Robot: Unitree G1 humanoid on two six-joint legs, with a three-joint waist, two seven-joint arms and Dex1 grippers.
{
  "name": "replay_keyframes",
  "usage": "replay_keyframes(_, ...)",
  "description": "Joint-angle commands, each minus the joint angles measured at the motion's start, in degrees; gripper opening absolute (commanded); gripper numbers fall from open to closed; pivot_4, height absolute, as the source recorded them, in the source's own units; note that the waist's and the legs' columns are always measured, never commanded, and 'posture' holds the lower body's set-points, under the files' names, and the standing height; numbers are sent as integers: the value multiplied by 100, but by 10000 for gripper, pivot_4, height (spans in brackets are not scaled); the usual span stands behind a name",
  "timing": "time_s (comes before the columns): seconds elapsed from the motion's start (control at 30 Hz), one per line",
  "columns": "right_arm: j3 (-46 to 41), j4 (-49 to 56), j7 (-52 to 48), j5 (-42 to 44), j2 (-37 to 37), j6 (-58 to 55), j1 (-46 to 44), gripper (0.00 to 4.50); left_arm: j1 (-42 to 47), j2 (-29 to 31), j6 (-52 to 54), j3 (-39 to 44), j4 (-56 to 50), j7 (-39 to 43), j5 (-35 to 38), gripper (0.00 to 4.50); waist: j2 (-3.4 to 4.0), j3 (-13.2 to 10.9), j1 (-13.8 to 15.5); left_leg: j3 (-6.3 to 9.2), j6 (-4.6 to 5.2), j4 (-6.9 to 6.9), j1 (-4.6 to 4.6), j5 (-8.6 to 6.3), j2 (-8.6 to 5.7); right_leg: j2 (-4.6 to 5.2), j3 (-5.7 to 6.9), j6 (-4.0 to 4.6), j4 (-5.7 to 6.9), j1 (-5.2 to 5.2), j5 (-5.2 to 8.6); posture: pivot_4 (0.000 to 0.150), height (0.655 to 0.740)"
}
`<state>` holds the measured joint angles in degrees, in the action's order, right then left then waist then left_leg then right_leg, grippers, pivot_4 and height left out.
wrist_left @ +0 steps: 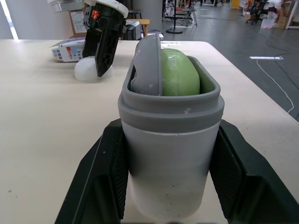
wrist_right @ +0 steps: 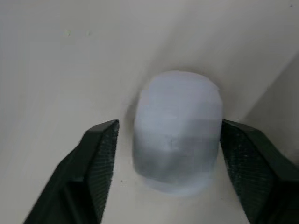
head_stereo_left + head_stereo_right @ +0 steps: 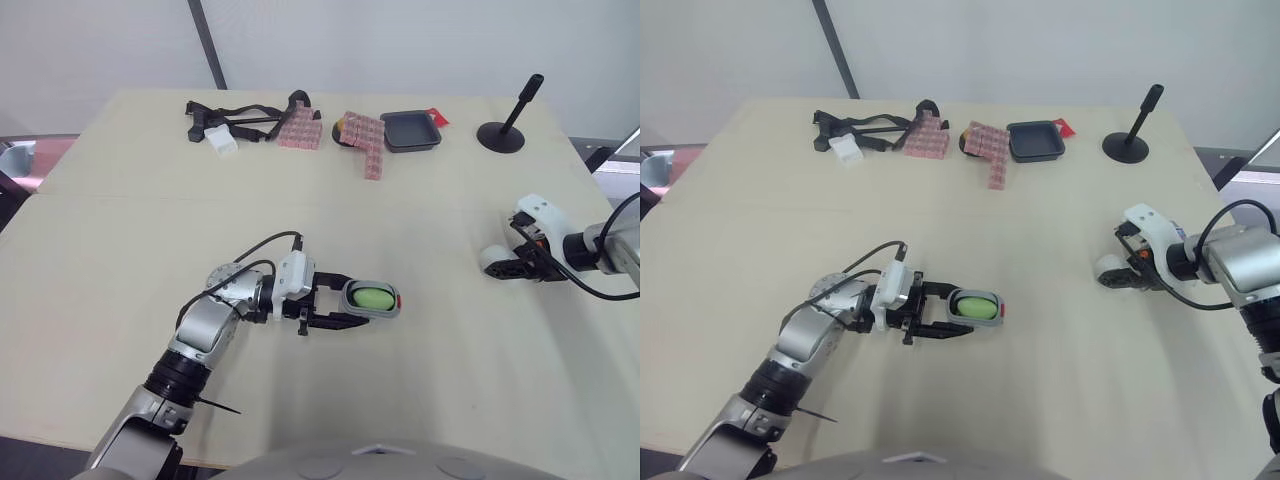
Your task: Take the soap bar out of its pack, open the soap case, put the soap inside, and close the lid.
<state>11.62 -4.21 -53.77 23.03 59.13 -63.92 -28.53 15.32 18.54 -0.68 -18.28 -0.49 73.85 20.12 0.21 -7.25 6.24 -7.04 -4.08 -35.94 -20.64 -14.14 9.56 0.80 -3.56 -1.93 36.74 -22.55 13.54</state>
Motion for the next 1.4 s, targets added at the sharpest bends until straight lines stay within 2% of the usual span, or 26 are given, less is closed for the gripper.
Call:
replay_keyframes(0.03, -96, -11, -69, -94, 105, 27, 9, 20297, 17, -7, -108, 28, -147, -21, 63, 18643, -1, 1, -6, 0, 0, 0, 1, 0, 0, 0, 0, 0, 1, 1, 0, 1500, 7400)
replay_keyframes(0.5, -60, 192, -471, -316, 298, 543, -61, 19416, 96, -52, -273, 52, 141, -192, -24, 18643, 0, 1, -3, -2, 0, -2, 0, 0, 4, 0, -1, 0, 3, -1, 0, 1500, 7400)
replay_keyframes(0.67, 227, 1719, -1526, 2, 558, 649, -1200, 19416, 312, -170, -282, 127, 491, -310, -39, 18643, 28, -8, -62, -18, 1, -14, -11, 0, 3, -3, -24, 0, 38, -33, 0, 1500, 7400)
replay_keyframes(0.9, 565, 2753, -2067, 456, 346, 223, -2083, 19416, 489, -291, -322, 122, 745, -370, -73, 18643, 12, -1, 8, -15, -2, -37, -22, -2, 38, -20, -19, 2, 46, -35, 0, 1500, 7400)
replay_keyframes(1.2, 1212, 3194, -2058, 463, -152, -194, -2913, 19416, 711, -446, -410, 137, 1057, -436, -201, 18643, 12, -1, -10, -16, -3, -45, -29, -2, 31, -23, -20, 2, 57, -43, 0, 1500, 7400)
replay_keyframes(1.4, 1549, 3333, -1873, 427, -444, -462, -3117, 19416, 749, -490, -423, 153, 1095, -468, -223, 18643, 11, -1, 8, -15, -5, -45, -30, -1, 24, -24, -19, 2, 58, -43, -1, 1500, 7400)
